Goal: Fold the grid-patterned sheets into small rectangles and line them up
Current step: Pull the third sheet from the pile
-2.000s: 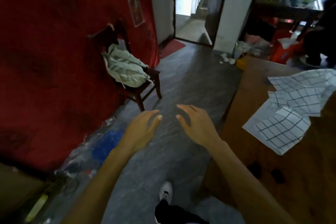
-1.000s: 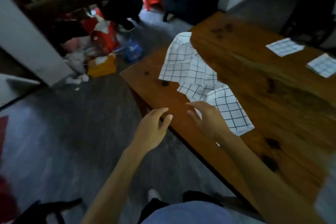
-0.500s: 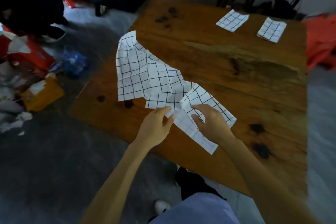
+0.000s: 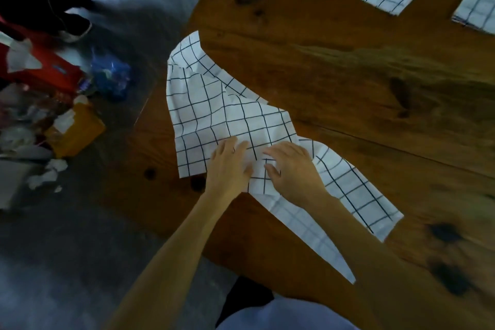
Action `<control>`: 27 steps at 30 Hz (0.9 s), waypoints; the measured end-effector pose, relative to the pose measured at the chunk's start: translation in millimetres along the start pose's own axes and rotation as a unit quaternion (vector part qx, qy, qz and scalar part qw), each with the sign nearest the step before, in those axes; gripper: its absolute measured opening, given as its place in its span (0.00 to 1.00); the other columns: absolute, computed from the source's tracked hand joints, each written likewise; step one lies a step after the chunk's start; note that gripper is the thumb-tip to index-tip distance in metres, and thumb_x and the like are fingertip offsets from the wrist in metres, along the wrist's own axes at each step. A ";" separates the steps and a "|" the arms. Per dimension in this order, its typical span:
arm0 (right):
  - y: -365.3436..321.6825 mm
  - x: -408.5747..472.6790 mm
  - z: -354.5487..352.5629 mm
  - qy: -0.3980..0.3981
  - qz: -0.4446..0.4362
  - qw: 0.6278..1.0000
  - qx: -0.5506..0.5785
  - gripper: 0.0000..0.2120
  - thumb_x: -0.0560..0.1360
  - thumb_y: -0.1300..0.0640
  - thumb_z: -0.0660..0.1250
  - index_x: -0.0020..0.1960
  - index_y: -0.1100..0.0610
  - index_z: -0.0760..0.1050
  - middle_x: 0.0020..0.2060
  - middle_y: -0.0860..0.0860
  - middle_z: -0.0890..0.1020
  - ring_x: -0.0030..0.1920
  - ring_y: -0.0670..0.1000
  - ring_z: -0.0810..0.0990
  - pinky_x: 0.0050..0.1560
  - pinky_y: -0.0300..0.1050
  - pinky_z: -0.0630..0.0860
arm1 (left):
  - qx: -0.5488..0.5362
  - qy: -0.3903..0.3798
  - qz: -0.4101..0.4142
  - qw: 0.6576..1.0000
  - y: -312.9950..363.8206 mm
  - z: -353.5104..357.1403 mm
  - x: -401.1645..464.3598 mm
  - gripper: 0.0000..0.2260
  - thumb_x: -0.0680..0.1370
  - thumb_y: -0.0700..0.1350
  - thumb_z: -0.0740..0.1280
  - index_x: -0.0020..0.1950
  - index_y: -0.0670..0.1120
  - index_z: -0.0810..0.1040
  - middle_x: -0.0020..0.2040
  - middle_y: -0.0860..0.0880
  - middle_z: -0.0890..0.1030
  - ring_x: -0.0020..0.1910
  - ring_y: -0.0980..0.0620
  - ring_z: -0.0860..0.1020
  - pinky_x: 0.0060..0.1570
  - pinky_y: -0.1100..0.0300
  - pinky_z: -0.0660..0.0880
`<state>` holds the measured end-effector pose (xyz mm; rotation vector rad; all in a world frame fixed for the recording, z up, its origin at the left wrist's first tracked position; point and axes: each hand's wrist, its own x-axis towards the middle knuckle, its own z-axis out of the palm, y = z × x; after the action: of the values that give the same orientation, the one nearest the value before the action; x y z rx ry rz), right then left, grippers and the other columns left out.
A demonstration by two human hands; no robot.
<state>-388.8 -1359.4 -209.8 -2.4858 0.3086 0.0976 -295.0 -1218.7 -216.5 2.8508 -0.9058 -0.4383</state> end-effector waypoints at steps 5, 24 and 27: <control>1.2 15.2 13.6 -0.027 0.029 0.999 -0.018 0.18 0.81 0.53 0.60 0.70 0.54 0.70 0.67 0.51 0.73 0.73 0.52 0.62 0.72 0.48 0.55 | 0.029 0.001 0.050 0.998 -12.7 27.0 24.7 0.22 0.77 0.51 0.66 0.69 0.47 0.69 0.67 0.44 0.69 0.68 0.45 0.66 0.65 0.51 0.65; -74.2 37.6 -18.4 0.184 0.364 0.882 0.238 0.24 0.77 0.35 0.58 0.59 0.53 0.75 0.49 0.45 0.82 0.47 0.45 0.79 0.43 0.42 0.74 | -0.174 0.092 0.170 0.966 -1.0 -45.4 32.7 0.08 0.80 0.47 0.63 0.51 0.45 0.80 0.44 0.49 0.79 0.40 0.52 0.76 0.37 0.60 0.72; -79.2 38.6 -26.5 0.229 0.379 0.856 0.266 0.13 0.78 0.45 0.62 0.44 0.54 0.73 0.33 0.47 0.76 0.34 0.46 0.75 0.34 0.40 0.68 | -0.160 0.049 0.216 0.962 8.3 -51.5 15.1 0.08 0.80 0.47 0.62 0.54 0.46 0.79 0.49 0.49 0.80 0.44 0.52 0.77 0.41 0.62 0.70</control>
<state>-332.2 -1321.3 -148.1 -1.6802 1.3152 -0.2374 -271.9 -1232.9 -169.5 2.2791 -1.2638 -0.3491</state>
